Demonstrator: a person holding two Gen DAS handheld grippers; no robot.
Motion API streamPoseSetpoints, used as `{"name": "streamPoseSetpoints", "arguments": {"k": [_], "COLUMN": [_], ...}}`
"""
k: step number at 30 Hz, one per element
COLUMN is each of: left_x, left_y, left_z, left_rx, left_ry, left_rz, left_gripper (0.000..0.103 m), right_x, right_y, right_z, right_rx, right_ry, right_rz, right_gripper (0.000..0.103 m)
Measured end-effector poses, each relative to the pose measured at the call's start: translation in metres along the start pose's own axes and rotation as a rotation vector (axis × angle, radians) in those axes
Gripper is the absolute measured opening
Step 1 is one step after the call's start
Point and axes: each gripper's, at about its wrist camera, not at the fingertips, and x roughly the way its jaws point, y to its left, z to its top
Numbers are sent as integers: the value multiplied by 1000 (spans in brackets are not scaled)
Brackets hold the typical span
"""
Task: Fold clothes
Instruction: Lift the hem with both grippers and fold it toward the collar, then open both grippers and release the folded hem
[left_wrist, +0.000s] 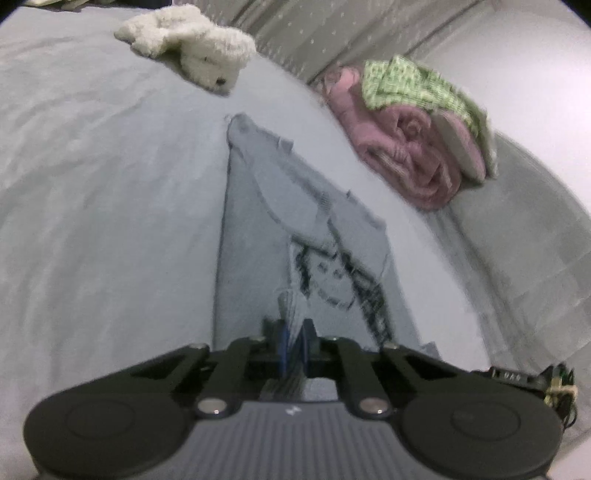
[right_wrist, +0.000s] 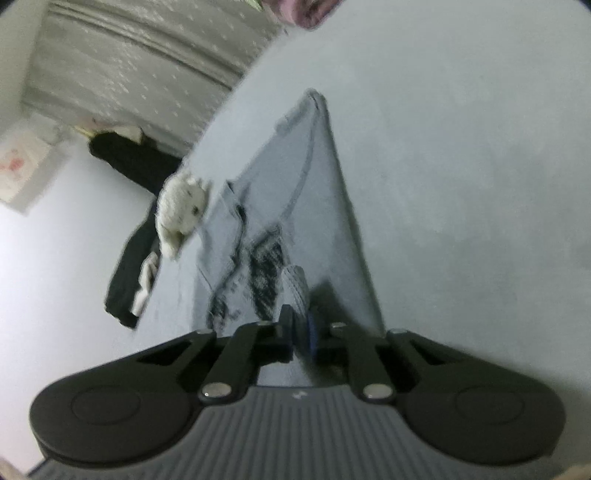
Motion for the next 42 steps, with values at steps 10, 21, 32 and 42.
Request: {"name": "streamPoseSetpoints", "arguments": {"k": [10, 21, 32, 42], "left_x": [6, 69, 41, 56], "left_y": [-1, 40, -4, -32], "left_z": [41, 56, 50, 26], "left_rx": [-95, -162, 27, 290], "left_ry": [-21, -18, -189, -157], "left_rz": [-100, -26, 137, 158], "left_gripper": [7, 8, 39, 46], "right_x": [11, 76, 55, 79], "right_y": [20, -28, 5, 58], "right_z": [31, 57, 45, -6], "right_rx": [11, 84, -79, -535], "right_ry": [-61, -59, -169, -208], "right_rz": [72, 44, -106, -264], "right_gripper": [11, 12, 18, 41]}}
